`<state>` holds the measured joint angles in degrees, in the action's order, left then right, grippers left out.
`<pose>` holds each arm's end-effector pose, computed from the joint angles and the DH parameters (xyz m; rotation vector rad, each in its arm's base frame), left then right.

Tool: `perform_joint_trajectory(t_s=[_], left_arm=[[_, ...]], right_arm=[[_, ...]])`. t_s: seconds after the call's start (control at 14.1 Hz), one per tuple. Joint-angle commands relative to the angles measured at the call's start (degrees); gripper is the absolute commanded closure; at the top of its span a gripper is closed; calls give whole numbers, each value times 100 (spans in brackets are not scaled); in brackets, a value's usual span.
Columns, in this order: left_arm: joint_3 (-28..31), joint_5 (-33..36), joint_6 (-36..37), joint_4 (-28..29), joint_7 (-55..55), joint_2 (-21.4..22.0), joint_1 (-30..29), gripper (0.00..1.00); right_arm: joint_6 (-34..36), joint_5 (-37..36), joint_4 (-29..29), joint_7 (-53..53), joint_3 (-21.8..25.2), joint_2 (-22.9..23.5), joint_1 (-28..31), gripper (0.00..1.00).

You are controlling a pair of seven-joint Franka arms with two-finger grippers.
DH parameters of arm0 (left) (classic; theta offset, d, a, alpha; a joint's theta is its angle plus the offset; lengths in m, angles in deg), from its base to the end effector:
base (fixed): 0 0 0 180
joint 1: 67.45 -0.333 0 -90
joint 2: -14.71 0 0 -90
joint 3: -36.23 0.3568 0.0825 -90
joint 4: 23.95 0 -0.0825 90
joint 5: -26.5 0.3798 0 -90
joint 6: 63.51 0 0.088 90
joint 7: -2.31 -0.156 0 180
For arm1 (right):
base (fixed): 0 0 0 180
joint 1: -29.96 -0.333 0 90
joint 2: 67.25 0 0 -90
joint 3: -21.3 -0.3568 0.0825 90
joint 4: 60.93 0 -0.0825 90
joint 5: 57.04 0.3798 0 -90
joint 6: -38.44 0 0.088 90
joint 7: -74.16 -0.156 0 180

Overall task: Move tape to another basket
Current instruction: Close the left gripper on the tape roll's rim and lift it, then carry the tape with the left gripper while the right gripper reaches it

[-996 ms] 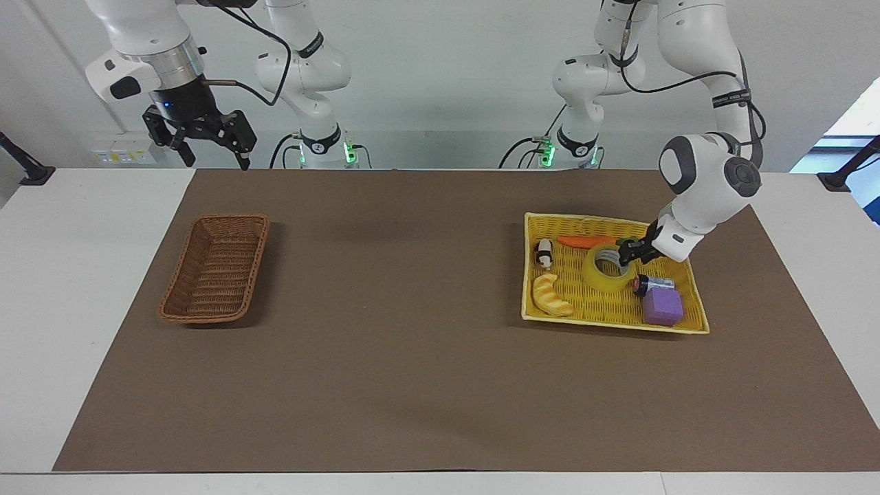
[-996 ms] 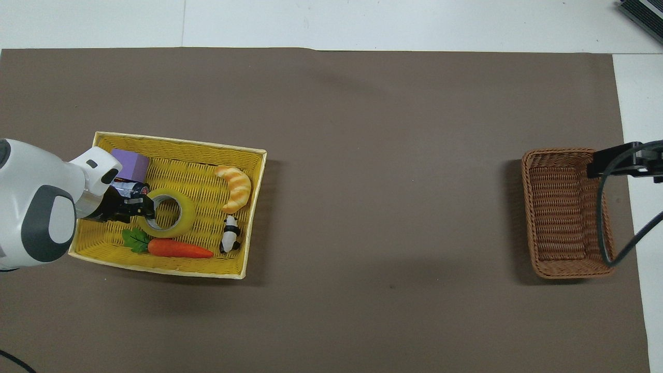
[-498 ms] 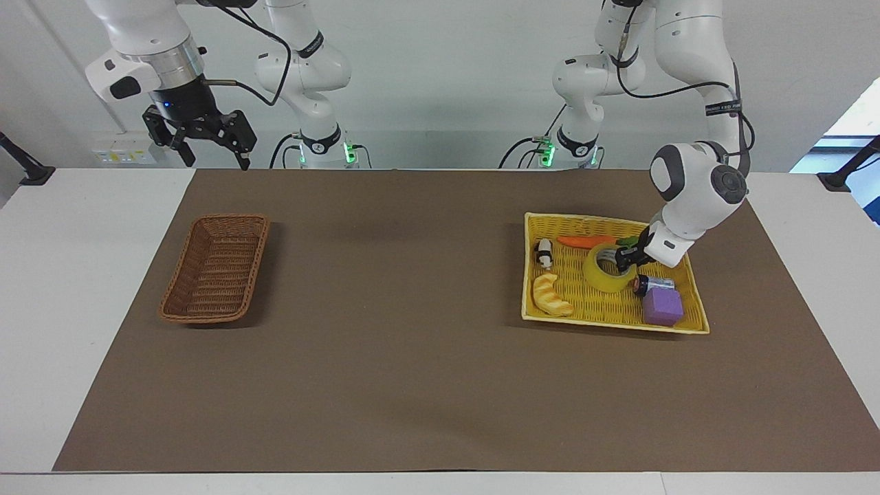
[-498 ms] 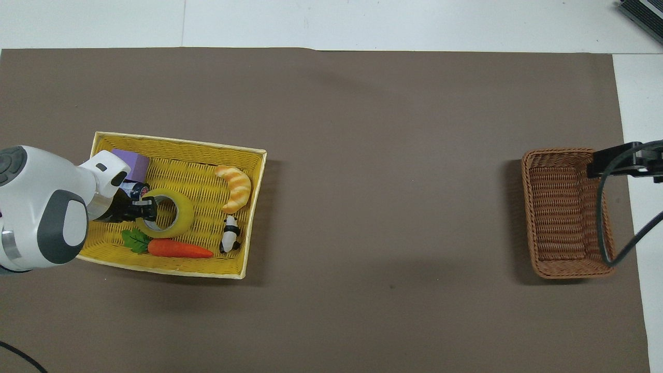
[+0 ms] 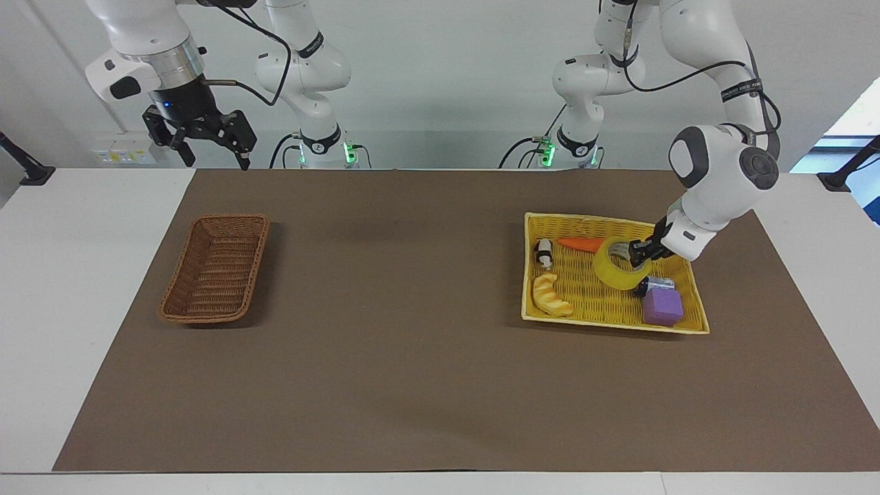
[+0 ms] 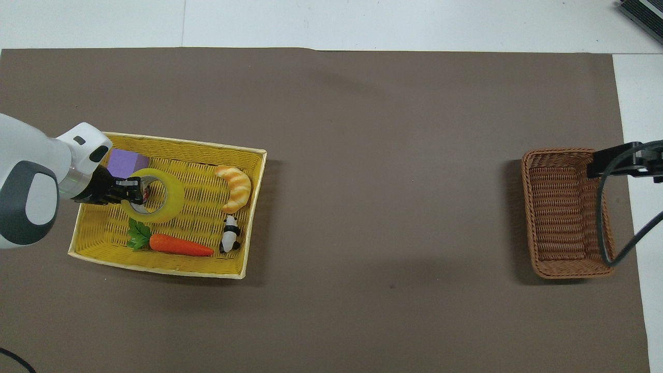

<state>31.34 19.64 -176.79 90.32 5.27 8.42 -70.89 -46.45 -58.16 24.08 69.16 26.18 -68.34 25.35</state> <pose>0.5575 -0.0262 0.3917 3.0215 0.1219 -0.1987 0.5352 -0.0062 0.6591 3.1209 -0.1466 0.0275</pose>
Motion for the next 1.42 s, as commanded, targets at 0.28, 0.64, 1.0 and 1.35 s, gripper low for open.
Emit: perform_joint_trajectory(t_s=[0.28,0.64,1.0,1.35], left_arm=[[-12,-174,1054,-1012,1108,58,1010,100],[-12,-1141,791,-1030,1346,58,1714,100],[-30,-2544,185,-1038,1382,40,2199,100],[-380,-3162,-193,-1021,1470,49,2436,100]], right_arm=[[52,94,86,105,-22,-110,75,0],[52,94,86,122,-31,-110,66,0],[131,347,-2,88,-180,-110,-13,0],[9,917,638,70,-207,-286,-110,0]])
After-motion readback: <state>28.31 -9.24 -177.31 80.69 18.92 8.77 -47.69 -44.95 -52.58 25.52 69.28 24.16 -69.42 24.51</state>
